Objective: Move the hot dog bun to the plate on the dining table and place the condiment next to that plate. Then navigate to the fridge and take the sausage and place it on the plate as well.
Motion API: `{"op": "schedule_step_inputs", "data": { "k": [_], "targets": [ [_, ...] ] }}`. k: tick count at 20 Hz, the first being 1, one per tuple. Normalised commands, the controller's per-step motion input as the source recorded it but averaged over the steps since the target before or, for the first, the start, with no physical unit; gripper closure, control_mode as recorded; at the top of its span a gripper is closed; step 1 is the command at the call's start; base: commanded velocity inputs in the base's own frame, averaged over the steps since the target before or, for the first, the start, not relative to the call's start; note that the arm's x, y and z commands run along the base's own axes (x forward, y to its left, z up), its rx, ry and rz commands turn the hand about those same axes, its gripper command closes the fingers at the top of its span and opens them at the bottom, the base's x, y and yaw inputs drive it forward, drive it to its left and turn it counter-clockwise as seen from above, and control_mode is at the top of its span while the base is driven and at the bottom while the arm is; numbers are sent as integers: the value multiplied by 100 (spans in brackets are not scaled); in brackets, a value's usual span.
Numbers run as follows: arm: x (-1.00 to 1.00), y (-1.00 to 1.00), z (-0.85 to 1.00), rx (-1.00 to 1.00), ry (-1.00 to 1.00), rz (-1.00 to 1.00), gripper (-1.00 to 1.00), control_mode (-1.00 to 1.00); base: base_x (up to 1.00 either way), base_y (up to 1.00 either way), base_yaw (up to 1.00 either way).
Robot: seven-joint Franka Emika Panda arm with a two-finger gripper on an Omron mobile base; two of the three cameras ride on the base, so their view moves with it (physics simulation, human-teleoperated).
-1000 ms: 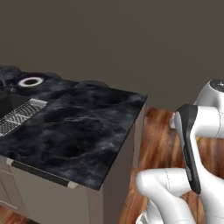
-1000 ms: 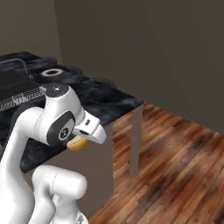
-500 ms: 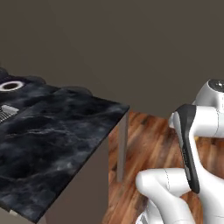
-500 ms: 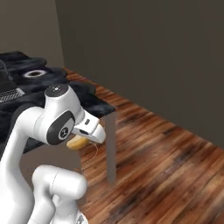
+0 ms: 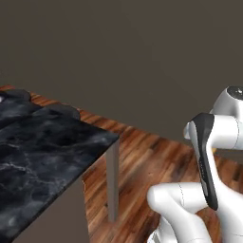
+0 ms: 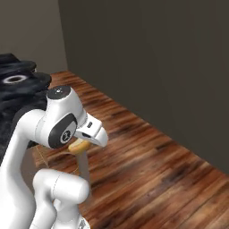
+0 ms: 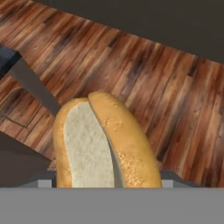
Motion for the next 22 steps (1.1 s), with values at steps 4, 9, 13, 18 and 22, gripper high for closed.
{"op": "schedule_step_inputs", "data": {
  "k": [4,9,13,18,22],
  "targets": [
    [0,0,0,0,0,0,100,100,74,-93,27],
    [0,0,0,0,0,0,100,100,81,-92,27],
    [0,0,0,0,0,0,100,100,76,-94,27],
    [0,0,0,0,0,0,100,100,83,-82,32],
    [0,0,0,0,0,0,100,100,92,-70,37]
  ]
}}
